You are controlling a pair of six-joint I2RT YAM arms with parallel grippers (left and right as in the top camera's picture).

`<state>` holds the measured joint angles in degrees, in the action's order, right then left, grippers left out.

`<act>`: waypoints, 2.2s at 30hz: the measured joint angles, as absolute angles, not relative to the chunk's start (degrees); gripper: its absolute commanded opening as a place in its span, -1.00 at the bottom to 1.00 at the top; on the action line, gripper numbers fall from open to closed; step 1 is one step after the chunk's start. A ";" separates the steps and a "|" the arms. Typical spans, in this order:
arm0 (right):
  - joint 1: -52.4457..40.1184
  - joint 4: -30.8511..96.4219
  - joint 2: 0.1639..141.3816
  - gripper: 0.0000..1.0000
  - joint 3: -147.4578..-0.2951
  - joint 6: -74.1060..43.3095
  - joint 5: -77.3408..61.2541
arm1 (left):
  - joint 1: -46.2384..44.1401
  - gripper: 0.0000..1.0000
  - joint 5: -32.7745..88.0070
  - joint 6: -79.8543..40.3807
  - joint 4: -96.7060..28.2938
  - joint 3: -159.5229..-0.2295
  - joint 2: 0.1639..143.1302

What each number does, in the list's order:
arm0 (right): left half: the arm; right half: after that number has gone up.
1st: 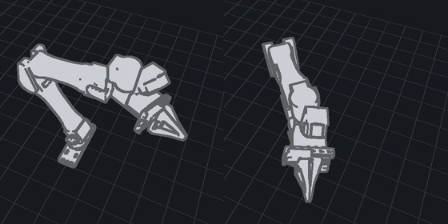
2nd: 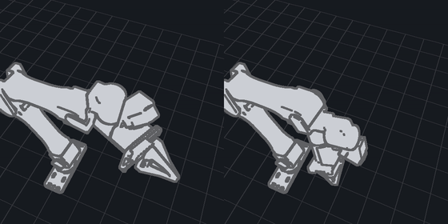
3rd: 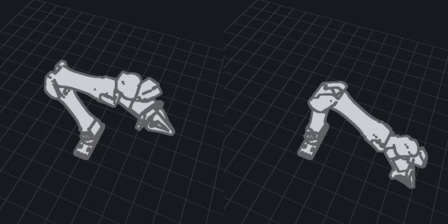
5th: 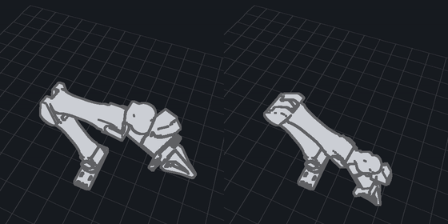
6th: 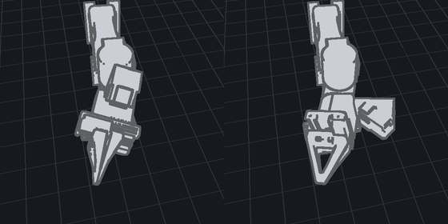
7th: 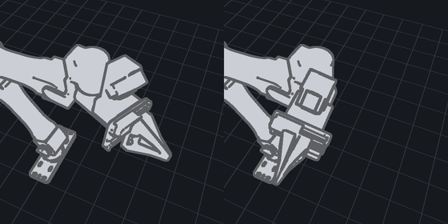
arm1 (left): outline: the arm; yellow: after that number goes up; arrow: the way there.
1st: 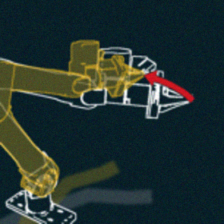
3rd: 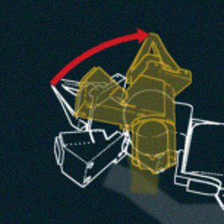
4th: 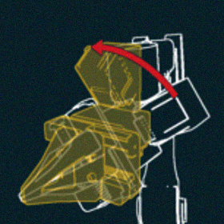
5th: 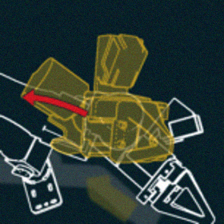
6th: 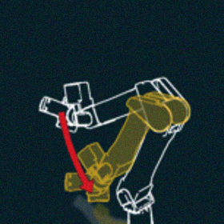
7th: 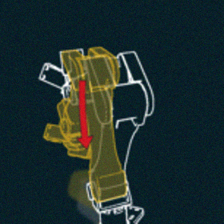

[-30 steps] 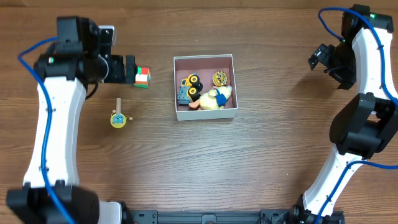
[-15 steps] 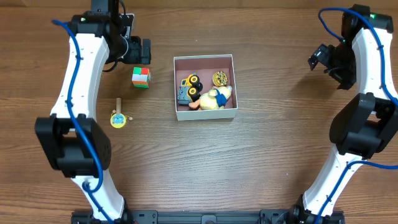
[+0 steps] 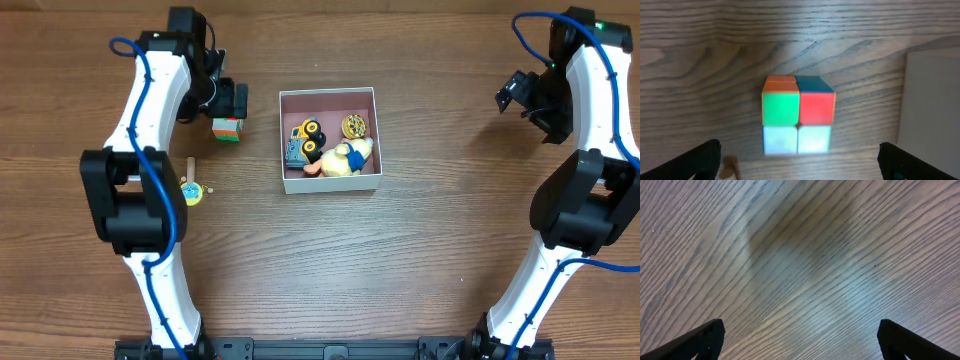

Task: Pack container

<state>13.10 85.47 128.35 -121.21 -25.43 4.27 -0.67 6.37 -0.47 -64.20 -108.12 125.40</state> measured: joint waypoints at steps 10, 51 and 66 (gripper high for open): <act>13.10 85.49 128.35 1.00 -121.21 -25.43 4.29 | -0.67 1.00 5.91 1.23 -63.86 -108.12 128.46; 13.10 83.59 128.38 1.00 -121.21 -25.43 4.29 | -0.67 0.11 5.19 5.08 -59.94 -108.14 130.34; 13.08 77.95 128.38 1.00 -121.21 -25.39 4.27 | -0.67 -0.13 5.87 5.08 -68.73 -118.41 130.45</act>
<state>13.08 77.95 128.38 -121.21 -25.39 4.27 -0.67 5.87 5.08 -68.73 -118.41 130.45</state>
